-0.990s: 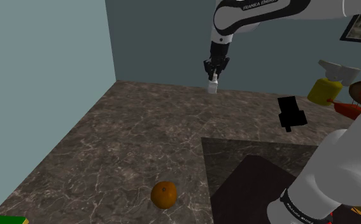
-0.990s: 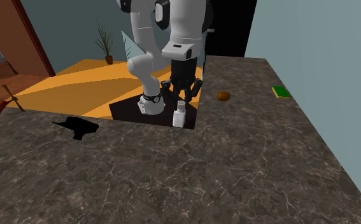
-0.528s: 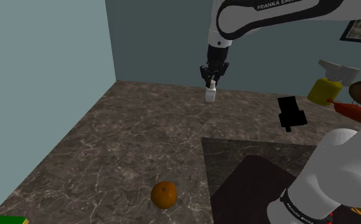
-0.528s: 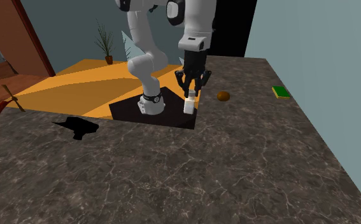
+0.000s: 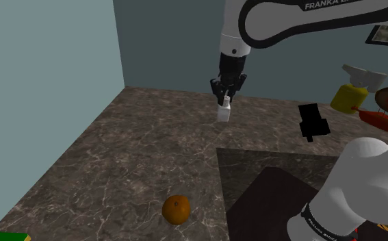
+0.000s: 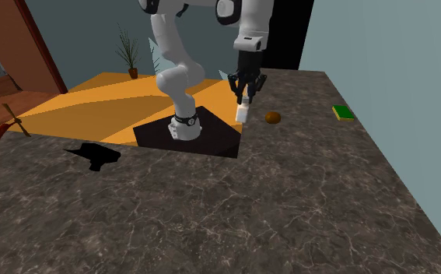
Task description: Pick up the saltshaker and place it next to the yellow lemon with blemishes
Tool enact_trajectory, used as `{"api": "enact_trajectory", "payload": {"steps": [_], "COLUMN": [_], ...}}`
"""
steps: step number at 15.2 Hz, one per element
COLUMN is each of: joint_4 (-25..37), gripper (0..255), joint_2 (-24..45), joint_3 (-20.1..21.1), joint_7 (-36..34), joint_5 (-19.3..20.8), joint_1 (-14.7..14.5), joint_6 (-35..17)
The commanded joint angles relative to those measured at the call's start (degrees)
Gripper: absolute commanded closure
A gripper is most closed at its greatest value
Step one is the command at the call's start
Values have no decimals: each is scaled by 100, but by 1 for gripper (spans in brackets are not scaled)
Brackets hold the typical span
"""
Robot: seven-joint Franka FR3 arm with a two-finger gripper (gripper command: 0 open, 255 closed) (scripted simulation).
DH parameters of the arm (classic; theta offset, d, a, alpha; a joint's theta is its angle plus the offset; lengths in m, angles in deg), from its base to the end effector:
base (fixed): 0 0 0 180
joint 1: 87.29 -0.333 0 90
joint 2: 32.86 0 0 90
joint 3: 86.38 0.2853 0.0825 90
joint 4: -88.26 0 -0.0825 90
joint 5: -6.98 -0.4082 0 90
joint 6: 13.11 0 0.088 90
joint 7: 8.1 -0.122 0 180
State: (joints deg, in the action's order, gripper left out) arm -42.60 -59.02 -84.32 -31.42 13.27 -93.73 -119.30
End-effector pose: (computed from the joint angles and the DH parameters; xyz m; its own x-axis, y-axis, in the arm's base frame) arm 0.4517 0.0580 0.4826 0.9715 -0.2267 0.0699 -0.2330 -0.9671 0.1024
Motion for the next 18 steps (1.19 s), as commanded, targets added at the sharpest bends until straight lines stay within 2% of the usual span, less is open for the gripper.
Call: {"api": "enact_trajectory", "payload": {"steps": [1,9,18], "joint_4": [-164,-399,-164], "gripper": [255,255,255], "joint_2": [-201,-629,-595], "joint_3": [165,994,2005], "joint_7": [-223,-1259,-2499], "joint_5": [-83,-556,-1103], "joint_1": [-96,-570,-1056], "joint_6": [62,342,578]}}
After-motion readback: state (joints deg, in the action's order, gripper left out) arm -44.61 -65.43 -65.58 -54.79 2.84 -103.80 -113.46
